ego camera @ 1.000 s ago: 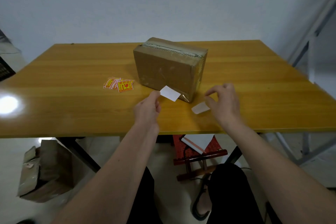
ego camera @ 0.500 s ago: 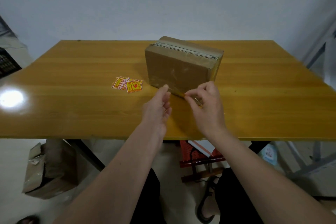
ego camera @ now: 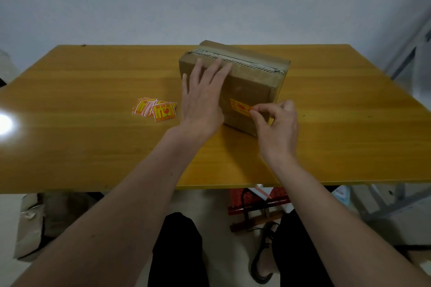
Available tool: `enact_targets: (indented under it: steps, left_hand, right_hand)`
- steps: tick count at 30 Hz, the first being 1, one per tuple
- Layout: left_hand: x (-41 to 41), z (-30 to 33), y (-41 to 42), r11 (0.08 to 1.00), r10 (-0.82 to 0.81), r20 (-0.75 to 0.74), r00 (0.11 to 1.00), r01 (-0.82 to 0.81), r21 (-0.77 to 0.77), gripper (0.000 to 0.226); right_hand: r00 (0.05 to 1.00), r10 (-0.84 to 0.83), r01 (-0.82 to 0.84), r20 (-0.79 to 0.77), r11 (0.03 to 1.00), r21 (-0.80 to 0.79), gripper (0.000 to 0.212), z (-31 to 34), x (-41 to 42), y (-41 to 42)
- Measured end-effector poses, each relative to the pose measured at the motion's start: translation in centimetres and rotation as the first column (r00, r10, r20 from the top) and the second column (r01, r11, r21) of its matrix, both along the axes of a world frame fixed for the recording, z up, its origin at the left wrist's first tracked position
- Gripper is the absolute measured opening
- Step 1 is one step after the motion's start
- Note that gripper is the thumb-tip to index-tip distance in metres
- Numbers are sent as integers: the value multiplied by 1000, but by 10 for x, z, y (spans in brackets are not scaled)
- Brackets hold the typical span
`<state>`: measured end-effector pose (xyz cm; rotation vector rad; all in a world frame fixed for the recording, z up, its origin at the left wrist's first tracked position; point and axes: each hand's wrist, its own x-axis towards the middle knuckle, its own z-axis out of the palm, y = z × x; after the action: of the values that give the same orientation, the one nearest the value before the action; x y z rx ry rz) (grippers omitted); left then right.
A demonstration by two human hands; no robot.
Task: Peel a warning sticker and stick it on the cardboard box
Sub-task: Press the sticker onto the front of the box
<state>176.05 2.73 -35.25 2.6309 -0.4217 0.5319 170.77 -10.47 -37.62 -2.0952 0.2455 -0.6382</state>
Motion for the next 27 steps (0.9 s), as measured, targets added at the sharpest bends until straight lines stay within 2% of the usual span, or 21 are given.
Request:
enact_targets:
  steps: [5,10,13,15,19,21,23,25,27]
  left_hand:
    - [11,-7,-1,998,-52,72,996,55,-42,84]
    - [17,-10,-2,995,-79,82,993,83,-47,100]
    - [16,-10,-5,997,-52,94,994,58,-54,101]
    - [16,-10,-6,998,-39,91,995,43,-43,101]
    - [17,-8,-7,998,-63,49,997,64,-15,99]
    - [11,-8,-11,993,-28,75,997,37,-116,90]
    - [1,-9,-19,917,72,88,993,-31,-398,75]
    - [-10,-11,-25,740,72,-78,994,-106,-665,56]
    - [-19,-15,-30,523,-171,-299,939,-171,-835,38]
  right_hand:
    - [998,-55,55,0,998,8,7,-1,10,-5]
    - [996,-88,87,32,996,14,9,-6,15,-7]
    - [996,-77,75,42,996,46,7,-9,17,-8]
    - [998,-24,17,53,992,126,3,-10,15,-10]
    - [984,113,-153,135,930,334,16,-12,4,-18]
    - [984,127,-173,122,809,562,13,-13,-1,-22]
    - [986,141,-150,88,526,837,15,-14,-3,-22]
    - [980,180,-129,80,277,952,31,-15,-5,-20]
    - [973,215,-122,86,158,980,34,-16,-7,-15]
